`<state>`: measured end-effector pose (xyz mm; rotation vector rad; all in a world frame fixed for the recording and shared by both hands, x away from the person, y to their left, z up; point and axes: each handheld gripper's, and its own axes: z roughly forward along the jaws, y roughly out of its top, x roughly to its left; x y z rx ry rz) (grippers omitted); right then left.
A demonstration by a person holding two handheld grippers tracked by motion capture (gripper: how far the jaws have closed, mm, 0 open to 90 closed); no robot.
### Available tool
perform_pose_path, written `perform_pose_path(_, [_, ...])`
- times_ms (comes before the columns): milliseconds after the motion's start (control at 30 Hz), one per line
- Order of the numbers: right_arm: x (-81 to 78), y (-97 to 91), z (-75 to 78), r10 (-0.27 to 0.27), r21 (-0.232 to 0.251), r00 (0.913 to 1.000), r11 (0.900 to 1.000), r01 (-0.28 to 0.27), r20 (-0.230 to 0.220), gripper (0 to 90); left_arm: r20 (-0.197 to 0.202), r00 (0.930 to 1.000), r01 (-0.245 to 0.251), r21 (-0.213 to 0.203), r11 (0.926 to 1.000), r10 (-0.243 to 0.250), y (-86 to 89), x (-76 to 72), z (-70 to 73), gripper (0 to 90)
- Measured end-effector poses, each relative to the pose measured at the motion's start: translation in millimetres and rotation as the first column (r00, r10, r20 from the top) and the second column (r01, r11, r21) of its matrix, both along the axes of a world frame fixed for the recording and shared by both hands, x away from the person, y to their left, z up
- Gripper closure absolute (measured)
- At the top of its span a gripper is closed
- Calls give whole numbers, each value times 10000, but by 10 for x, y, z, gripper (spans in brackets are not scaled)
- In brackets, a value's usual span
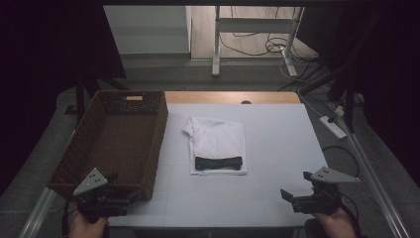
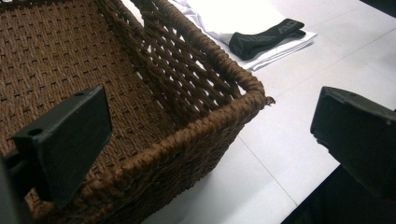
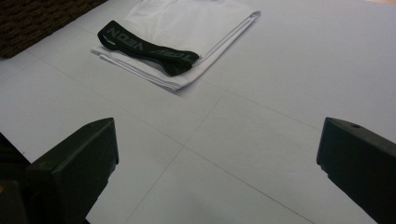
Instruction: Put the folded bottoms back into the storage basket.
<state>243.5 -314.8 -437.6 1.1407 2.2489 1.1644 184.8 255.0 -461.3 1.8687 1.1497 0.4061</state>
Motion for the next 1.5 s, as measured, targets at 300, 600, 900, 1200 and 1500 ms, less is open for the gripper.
perform_pose_path(300, [7,15,0,103,-113,9999,9999,-104,-25,0,-270,9996,10,-83,10000,-12,12,6,-16,3])
perform_pose_path(600, [8,20,-2,156,-145,9999,9998,-156,-25,0,-261,9997,-27,-104,9999,24,20,9,-17,7])
perform_pose_path(900, [9,26,-4,184,-171,9998,9997,-185,-32,0,-199,9986,478,-110,9988,-480,-54,23,-8,6])
perform_pose_path(1200, [8,31,-4,197,-251,9998,9995,-197,-30,0,-218,9932,1138,-145,9934,-1141,-236,47,4,0])
perform_pose_path(1500, [10,36,-6,227,-261,9997,9994,-228,-40,0,-189,9882,1517,-120,9884,-1519,-413,70,13,0])
